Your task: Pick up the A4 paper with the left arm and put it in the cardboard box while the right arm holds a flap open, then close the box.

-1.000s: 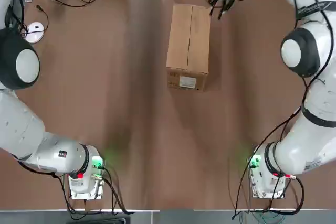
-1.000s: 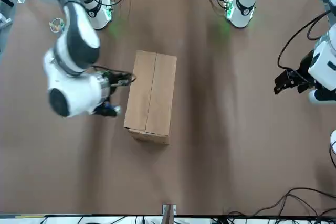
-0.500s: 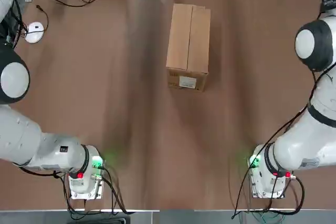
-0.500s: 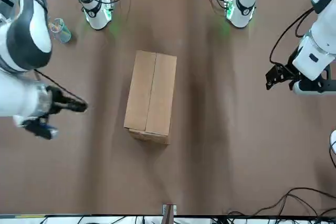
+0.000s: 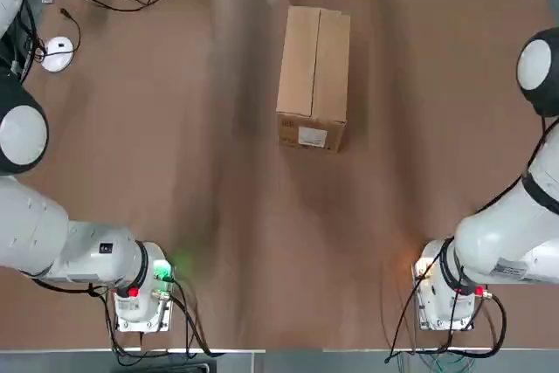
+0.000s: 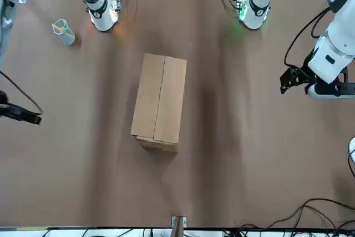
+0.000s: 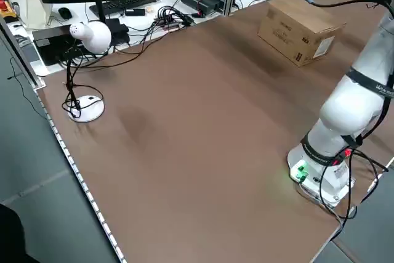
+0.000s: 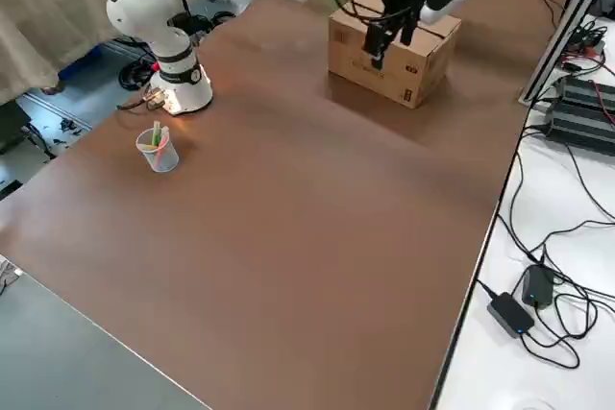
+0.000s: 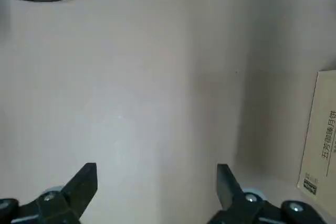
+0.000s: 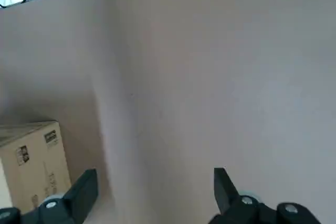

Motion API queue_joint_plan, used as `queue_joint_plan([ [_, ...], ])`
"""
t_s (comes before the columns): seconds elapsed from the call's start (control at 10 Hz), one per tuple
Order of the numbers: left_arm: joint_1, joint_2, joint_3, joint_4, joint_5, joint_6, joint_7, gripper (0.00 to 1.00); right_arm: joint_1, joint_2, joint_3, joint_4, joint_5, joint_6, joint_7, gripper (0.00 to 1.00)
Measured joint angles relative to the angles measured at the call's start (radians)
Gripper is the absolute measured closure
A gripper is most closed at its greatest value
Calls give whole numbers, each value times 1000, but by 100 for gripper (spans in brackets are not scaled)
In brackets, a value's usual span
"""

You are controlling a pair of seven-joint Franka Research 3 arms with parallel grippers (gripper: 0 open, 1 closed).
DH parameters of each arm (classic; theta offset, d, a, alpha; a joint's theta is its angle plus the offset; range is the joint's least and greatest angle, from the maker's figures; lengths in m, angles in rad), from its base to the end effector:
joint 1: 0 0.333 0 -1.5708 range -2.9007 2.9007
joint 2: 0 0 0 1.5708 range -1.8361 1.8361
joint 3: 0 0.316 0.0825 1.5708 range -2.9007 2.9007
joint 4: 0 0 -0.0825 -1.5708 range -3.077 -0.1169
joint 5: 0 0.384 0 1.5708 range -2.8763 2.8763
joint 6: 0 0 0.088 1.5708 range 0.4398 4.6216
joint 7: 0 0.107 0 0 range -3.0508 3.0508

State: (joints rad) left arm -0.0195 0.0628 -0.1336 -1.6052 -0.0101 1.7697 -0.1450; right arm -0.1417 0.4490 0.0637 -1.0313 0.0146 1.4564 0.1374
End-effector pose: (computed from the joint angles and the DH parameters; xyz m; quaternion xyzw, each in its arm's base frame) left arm 0.5839 -0.0887 0.5909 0.9986 -0.0030 0.0492 0.0166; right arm 0.6688 -0.0619 0.5902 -0.9937 0.1097 0.0121 0.0208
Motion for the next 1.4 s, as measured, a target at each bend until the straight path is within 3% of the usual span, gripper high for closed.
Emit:
queue_joint_plan([
  [0.3, 2, 15, 5, 2, 0, 10, 0, 0, -14, -66, 5, -86, 0, 45, -18, 4],
  [0.6, 4, 23, 6, 6, 0, 11, 0, 0, -14, -235, 9, -333, 1, 181, -18, 4],
  [0.8, 4, 25, 6, 7, 0, 11, 2, 0, -13, -332, 17, -439, 2, 199, -16, 3],
  [1.0, 4, 31, 7, 11, 1, 13, 17, 0, -13, -379, 21, -460, 2, 174, -16, 3],
  [1.4, -4, 33, 5, 36, 18, 14, 47, 0, -5, -391, 26, -476, 2, 117, -100, 4],
])
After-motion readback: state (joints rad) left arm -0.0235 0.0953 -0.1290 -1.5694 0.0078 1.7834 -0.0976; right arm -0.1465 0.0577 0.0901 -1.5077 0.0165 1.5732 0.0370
